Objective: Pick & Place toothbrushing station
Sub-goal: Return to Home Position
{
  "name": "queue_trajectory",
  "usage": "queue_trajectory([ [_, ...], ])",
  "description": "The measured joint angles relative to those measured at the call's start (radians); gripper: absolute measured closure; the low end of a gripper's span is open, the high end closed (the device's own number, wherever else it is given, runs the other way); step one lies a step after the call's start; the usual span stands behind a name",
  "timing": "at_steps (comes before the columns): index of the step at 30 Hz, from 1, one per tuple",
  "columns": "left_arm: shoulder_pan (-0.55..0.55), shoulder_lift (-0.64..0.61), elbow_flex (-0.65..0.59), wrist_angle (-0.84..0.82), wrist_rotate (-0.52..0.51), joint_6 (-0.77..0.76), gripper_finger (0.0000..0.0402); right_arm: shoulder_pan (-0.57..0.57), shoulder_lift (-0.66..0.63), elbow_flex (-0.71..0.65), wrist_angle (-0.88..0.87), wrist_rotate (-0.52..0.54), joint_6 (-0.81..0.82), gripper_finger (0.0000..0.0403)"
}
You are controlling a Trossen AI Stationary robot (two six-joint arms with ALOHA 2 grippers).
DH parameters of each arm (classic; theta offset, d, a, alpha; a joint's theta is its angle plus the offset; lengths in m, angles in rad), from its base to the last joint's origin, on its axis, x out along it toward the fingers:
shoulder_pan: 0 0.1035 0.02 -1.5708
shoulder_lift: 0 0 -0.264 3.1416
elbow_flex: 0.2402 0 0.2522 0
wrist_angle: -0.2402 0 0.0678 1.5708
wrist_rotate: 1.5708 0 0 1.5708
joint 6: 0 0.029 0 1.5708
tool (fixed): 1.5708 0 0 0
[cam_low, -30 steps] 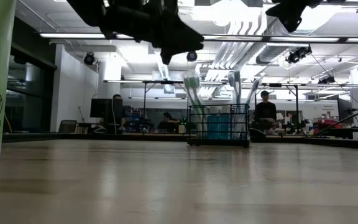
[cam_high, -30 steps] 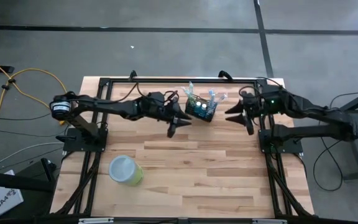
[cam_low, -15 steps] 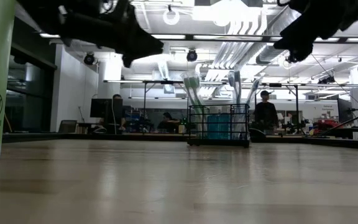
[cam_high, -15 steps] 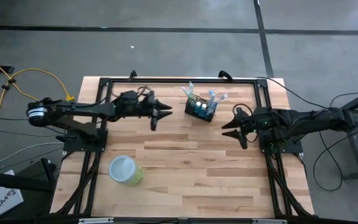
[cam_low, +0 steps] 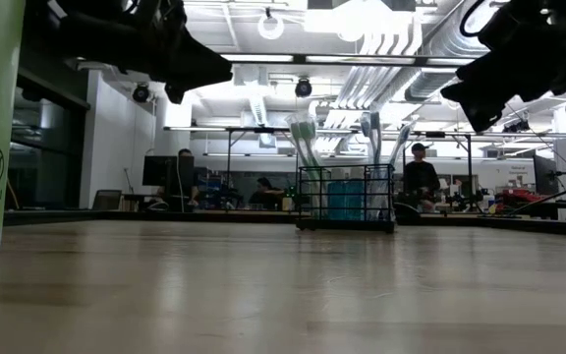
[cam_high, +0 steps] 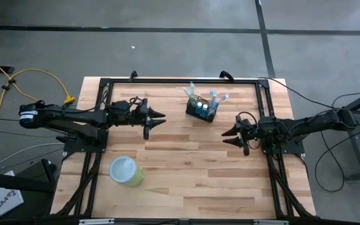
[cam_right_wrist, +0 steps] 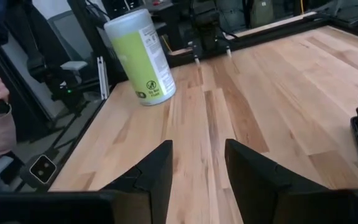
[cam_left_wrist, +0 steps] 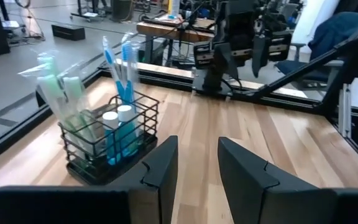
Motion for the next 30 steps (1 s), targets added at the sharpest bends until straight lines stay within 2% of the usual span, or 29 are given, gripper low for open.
queue_trajectory([
  [9, -0.012, 0.0, 0.0, -0.016, 0.0, 0.005, 0.0291, 0.0, -0.014, -0.053, 0.012, -0.044, 0.019, 0.0264],
  [15, -0.011, 0.0, 0.0, -0.035, 0.0, 0.004, 0.0291, 0.0, -0.018, -0.129, 0.111, -0.046, 0.063, 0.0264],
  [30, -0.011, 0.0, 0.0, -0.039, 0.001, -0.016, 0.0291, 0.0, -0.043, -0.168, 0.074, -0.009, 0.031, 0.0264],
])
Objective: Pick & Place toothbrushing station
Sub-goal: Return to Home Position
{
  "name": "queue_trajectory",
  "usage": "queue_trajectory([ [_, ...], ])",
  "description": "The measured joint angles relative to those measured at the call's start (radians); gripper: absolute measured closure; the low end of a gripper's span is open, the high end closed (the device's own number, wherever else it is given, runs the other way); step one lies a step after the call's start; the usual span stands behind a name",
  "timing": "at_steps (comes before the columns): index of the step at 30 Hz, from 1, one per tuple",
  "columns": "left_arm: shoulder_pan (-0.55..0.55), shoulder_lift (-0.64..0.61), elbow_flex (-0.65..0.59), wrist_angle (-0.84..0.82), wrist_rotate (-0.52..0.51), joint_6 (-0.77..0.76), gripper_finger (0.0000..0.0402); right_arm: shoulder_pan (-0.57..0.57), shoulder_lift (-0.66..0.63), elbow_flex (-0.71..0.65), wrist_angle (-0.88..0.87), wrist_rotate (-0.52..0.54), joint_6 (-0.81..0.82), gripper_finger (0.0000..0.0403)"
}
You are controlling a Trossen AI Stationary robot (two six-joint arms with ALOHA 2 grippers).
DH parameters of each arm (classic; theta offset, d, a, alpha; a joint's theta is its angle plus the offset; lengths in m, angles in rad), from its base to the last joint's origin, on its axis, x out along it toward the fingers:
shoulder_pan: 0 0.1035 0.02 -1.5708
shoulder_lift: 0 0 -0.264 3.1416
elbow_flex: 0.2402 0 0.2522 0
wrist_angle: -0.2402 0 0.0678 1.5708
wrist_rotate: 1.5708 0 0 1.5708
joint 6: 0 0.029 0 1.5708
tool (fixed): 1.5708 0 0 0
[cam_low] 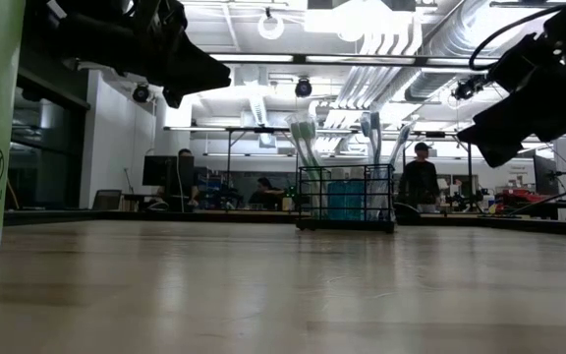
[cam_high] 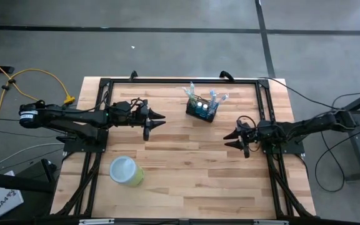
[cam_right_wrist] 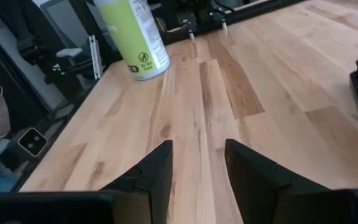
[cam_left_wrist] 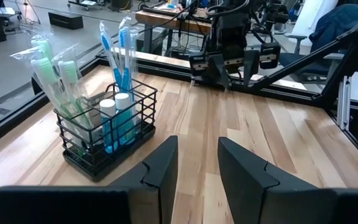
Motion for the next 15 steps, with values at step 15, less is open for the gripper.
queue_trajectory([
  [15, -0.045, 0.0, 0.0, 0.0, 0.0, -0.006, 0.0291, -0.061, -0.206, -0.001, -0.256, 0.0, -0.025, 0.0264],
])
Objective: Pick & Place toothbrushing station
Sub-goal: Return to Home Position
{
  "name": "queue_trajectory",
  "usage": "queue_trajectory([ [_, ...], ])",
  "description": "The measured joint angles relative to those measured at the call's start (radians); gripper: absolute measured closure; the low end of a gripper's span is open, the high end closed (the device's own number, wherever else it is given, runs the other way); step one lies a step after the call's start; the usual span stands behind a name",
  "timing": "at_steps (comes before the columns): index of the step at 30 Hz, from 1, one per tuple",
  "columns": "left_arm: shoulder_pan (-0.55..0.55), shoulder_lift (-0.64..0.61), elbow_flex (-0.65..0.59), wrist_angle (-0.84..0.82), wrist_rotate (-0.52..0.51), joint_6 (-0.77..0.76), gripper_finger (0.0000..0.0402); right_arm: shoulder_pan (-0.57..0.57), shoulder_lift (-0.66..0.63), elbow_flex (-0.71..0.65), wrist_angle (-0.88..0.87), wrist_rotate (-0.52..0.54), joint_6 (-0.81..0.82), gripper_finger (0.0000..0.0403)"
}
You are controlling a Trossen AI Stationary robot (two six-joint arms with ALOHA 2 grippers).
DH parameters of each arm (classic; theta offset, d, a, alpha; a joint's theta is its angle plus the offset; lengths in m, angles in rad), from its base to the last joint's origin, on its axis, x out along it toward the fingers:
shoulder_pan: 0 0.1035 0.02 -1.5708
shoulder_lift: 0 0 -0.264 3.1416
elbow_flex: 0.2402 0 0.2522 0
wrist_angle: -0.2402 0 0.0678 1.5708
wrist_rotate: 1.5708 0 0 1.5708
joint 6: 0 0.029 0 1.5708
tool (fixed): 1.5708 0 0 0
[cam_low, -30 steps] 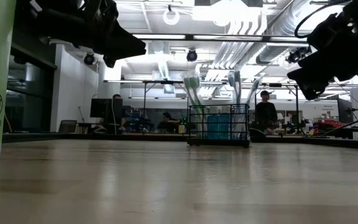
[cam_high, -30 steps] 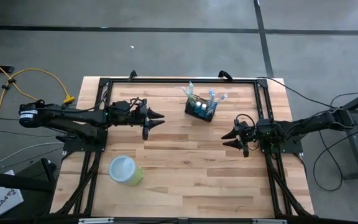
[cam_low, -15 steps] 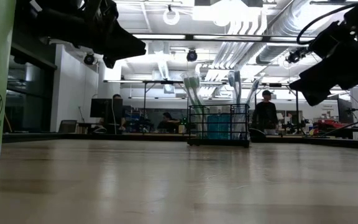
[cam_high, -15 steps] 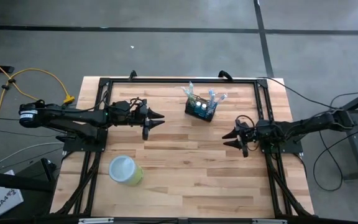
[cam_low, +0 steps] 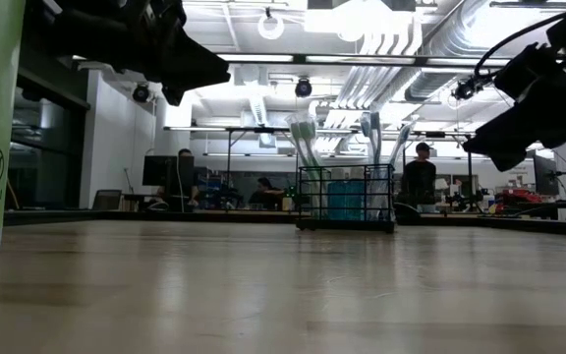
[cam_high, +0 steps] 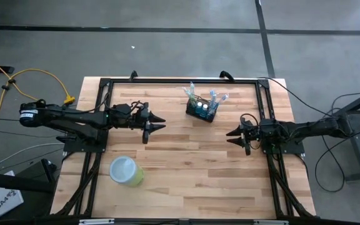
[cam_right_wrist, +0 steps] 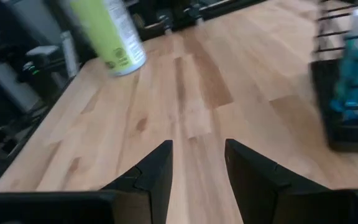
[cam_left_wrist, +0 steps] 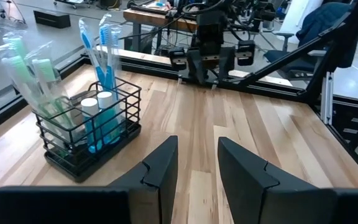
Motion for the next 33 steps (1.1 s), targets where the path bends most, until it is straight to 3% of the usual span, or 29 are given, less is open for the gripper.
queue_trajectory([
  [3, -0.001, 0.0, 0.0, 0.0, 0.0, 0.0, 0.0291, -0.007, -0.02, 0.0, -0.016, 0.041, 0.003, 0.0264],
  [18, -0.001, 0.0, 0.0, 0.0, 0.0, 0.001, 0.0291, -0.096, -0.023, 0.0, -0.025, 0.042, -0.012, 0.0264],
  [33, -0.001, 0.0, 0.0, 0.0, 0.0, 0.003, 0.0291, -0.276, -0.022, 0.0, -0.028, 0.046, -0.041, 0.0264],
])
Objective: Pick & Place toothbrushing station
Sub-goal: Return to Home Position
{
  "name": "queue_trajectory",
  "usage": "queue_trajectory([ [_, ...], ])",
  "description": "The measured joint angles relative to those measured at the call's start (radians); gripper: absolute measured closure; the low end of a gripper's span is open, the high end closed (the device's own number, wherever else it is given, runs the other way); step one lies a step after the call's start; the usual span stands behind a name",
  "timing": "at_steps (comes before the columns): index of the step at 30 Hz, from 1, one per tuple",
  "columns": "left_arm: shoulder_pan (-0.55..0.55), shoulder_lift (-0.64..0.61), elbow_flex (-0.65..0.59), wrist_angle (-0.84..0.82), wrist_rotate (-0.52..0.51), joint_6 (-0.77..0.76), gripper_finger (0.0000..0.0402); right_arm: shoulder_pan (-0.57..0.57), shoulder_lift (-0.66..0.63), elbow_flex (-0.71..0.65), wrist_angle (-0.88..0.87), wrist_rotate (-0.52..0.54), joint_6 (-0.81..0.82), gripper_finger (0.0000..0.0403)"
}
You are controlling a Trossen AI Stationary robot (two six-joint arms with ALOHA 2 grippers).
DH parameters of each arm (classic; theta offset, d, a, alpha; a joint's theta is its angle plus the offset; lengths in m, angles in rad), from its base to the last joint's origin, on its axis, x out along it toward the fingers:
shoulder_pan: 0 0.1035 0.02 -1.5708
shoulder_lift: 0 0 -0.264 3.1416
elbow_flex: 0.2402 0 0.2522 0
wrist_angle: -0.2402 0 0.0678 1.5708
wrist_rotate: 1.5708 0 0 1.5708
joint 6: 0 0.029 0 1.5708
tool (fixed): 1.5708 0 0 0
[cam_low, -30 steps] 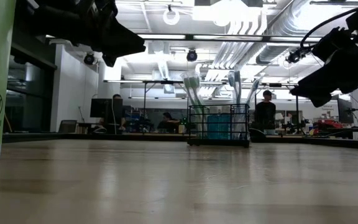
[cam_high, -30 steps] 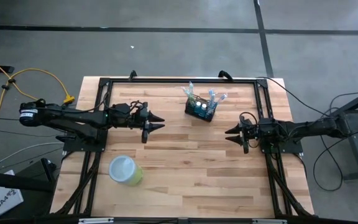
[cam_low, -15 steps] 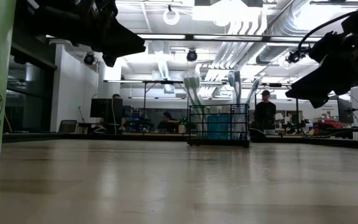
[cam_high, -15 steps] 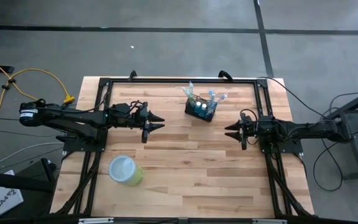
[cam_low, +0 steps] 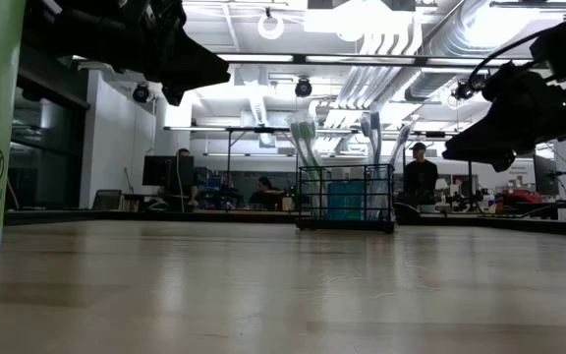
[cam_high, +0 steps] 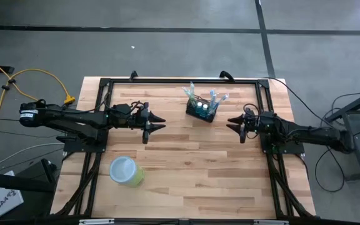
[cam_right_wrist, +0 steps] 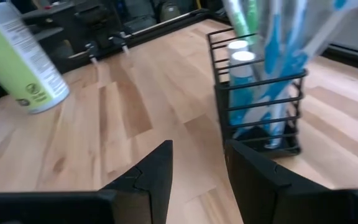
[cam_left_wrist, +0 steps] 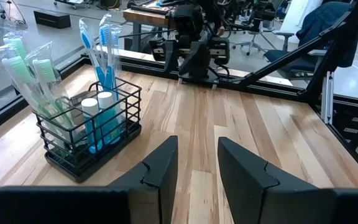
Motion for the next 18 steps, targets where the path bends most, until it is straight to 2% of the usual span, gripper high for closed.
queue_trajectory([
  [7, 0.0, 0.0, 0.0, -0.005, 0.0, 0.0, 0.0291, -0.059, 0.0, 0.0, -0.001, -0.003, 0.0, 0.0264],
  [18, 0.0, 0.0, 0.0, -0.004, 0.0, -0.003, 0.0291, -0.06, 0.0, 0.0, 0.0, -0.004, -0.001, 0.0264],
])
